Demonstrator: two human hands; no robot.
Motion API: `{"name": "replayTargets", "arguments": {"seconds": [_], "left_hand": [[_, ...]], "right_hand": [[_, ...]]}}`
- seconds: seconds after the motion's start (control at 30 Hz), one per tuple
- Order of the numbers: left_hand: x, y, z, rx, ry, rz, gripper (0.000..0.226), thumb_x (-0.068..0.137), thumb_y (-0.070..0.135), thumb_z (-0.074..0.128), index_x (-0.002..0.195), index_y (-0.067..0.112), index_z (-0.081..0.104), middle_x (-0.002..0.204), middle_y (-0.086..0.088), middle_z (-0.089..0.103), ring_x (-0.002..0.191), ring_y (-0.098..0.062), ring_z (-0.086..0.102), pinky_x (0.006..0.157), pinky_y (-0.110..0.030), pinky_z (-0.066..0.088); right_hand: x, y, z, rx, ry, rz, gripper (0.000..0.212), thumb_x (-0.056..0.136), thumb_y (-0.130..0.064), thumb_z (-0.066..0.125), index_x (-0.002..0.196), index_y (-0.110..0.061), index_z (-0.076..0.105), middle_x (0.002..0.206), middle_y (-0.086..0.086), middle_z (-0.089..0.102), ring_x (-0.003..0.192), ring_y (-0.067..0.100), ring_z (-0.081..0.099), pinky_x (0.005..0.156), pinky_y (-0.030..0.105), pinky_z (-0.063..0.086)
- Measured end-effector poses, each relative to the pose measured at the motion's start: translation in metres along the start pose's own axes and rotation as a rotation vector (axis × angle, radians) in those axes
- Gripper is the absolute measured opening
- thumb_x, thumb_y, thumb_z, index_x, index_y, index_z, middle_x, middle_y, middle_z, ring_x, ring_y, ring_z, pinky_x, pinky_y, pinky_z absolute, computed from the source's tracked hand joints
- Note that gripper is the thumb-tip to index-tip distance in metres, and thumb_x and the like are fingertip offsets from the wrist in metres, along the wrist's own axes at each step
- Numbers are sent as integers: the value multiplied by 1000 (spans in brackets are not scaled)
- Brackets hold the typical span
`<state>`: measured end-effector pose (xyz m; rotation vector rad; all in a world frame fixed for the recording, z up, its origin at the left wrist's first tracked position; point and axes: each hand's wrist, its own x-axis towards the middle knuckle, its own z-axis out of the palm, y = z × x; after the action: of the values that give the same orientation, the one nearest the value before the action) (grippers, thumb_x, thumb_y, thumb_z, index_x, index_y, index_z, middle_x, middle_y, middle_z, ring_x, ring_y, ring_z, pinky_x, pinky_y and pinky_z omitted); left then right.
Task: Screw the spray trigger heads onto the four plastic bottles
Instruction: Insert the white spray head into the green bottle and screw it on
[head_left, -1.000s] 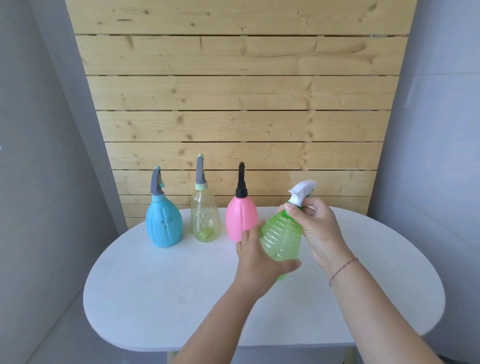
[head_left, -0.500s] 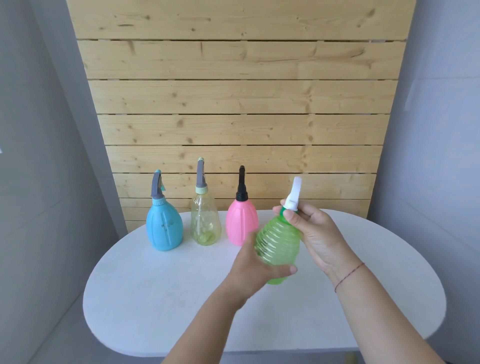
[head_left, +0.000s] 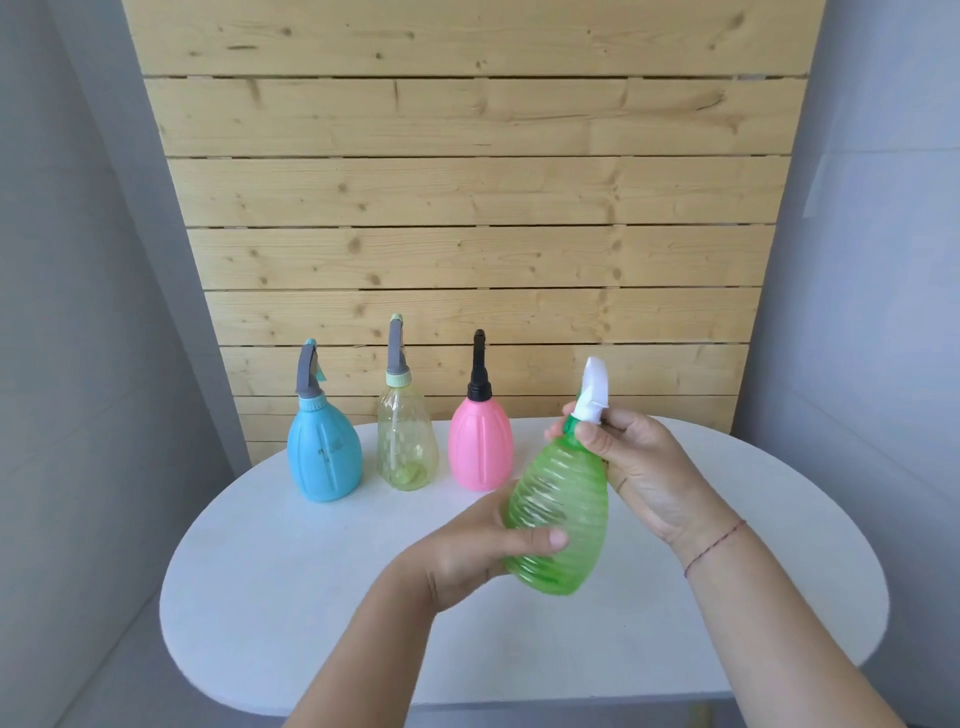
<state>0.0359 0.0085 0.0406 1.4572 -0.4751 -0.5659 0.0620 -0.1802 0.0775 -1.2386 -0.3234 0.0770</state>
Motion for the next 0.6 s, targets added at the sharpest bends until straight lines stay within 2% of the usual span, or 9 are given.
{"name": "replayTargets", "arguments": {"seconds": [0.07,0.13,0.2,0.27,0.37,0.4,0.47,0.53,0.6], "left_hand": [[6,-8,11,114,171,16,64,69,31,82,125,33,52,125,3,64,116,-15,62,96,-31,52],[16,-17,24,345,553,60,77,59,36,88,121,37,42,119,11,55,106,-5,56,86,-18,49],[21,-25,34,580,831,107,94,59,35,88,134,30,32,117,11,40,107,-10,42,96,-27,43],[23,-25,36,528,793,113,98,60,36,87,138,29,29,121,9,37,113,-12,39,102,-34,41],[18,-15,20,181,456,22,74,63,39,83,125,40,41,128,6,52,118,-10,54,93,-29,50],[13,-11,13,97,336,-15,67,66,37,82,123,40,45,128,4,59,117,-9,59,92,-28,52],[8,-8,3,34,157,-52,63,73,27,79,129,29,49,129,-3,64,118,-18,62,99,-38,51],[9,-12,2,49,193,-31,66,72,21,80,131,22,49,126,-6,65,116,-21,63,100,-40,51],[16,-17,15,116,421,17,69,68,20,85,126,25,47,120,0,63,111,-17,62,92,-31,53]], "right_hand": [[1,5,4,-28,63,4,37,72,-21,72,104,-5,66,96,13,72,88,22,65,87,36,50],[2,13,10,-77,175,-16,32,76,-18,71,106,-7,66,100,10,74,92,20,66,94,36,48],[4,19,16,-103,242,-30,25,80,-13,70,105,-9,66,102,12,73,93,21,65,97,38,47],[4,19,14,-144,244,-36,22,82,-12,69,104,-9,66,99,10,73,91,20,65,96,37,47],[2,10,3,-157,139,-41,29,79,-16,69,105,-5,65,92,8,71,88,22,63,89,34,48],[1,9,1,-158,88,-39,33,77,-19,70,105,-3,64,92,9,69,87,22,62,87,33,48],[-1,7,-1,-174,20,-31,38,74,-23,70,104,-1,64,92,10,67,84,19,62,82,29,48],[0,8,4,-188,58,-33,37,73,-21,73,104,-2,66,93,8,69,83,14,65,79,24,49],[2,13,12,-231,219,-53,29,74,-16,76,101,-8,69,89,3,74,78,9,67,76,20,49]]}}
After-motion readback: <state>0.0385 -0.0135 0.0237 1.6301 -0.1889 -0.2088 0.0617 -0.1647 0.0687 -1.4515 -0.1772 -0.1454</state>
